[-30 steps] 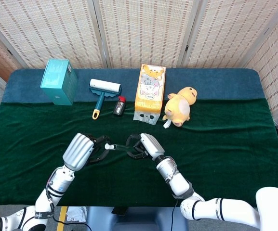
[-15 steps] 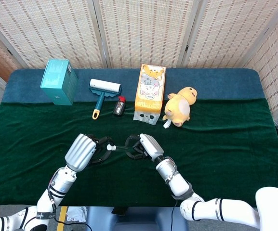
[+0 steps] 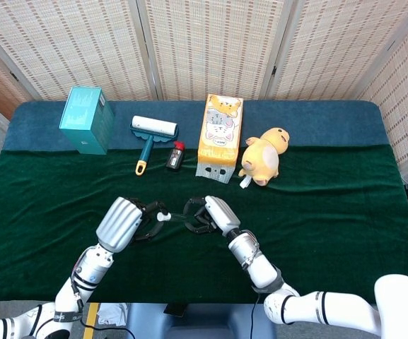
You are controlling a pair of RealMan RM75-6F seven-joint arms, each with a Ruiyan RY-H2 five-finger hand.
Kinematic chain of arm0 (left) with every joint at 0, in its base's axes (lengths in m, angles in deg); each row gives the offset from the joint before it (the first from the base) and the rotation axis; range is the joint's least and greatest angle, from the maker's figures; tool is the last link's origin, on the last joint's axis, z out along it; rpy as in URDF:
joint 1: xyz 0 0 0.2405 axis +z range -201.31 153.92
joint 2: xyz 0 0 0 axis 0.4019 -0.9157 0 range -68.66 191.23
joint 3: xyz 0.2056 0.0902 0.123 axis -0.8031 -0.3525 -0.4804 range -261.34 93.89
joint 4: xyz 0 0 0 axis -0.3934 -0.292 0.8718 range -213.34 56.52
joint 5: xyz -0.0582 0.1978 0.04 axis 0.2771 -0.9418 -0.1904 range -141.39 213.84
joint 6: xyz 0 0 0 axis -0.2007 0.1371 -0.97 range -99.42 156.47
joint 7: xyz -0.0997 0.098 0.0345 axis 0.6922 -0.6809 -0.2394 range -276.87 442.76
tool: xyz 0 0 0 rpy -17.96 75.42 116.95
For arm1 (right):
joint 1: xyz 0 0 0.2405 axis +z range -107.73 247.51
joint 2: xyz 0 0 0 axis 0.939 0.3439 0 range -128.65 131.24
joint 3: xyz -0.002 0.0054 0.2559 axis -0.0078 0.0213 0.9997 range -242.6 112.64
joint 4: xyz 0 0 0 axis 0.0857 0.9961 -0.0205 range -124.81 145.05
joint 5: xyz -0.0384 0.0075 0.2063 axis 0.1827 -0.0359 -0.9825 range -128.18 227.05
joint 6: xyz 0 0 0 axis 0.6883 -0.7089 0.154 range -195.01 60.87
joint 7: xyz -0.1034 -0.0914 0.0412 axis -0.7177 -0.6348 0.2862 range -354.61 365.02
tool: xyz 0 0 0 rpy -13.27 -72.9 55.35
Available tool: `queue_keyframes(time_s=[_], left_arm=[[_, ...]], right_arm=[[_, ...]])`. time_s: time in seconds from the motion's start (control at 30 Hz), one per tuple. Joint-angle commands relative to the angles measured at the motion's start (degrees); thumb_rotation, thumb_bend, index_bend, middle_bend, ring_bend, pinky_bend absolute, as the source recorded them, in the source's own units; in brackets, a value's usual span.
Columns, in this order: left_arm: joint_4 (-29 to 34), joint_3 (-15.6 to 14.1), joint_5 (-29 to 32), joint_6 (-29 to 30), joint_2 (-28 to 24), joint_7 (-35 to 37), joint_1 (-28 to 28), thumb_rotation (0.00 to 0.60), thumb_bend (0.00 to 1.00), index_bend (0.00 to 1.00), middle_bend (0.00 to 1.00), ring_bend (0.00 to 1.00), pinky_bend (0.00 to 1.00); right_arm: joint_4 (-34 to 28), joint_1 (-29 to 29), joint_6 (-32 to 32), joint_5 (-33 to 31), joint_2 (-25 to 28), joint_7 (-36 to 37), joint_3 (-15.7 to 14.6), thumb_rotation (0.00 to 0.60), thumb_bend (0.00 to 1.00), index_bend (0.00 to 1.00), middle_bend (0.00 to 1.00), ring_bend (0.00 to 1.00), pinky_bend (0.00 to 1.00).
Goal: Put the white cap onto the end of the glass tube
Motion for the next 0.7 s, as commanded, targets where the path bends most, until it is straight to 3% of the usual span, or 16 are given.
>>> queue_keyframes(time_s=[0.03, 0.7], left_arm=[[0.0, 0.0, 0.0, 0.0, 0.0, 0.0, 0.0, 0.6, 0.47, 0.58, 1.0, 0.91, 0.82], [0.4, -0.3, 0.0, -0.4, 0.2, 0.5, -0.3, 0.6, 0.47, 0.58, 1.0, 0.92, 0.82]], right_arm=[[0.0, 0.0, 0.0, -0.1, 0.0, 0.0, 0.0, 0.6, 0.69, 0.88, 1.0, 1.0, 1.0], [0.0, 0.7, 0.0, -0.8, -0.6, -1.0, 0.3, 0.6, 0.69, 0.88, 1.0, 1.0, 1.0]])
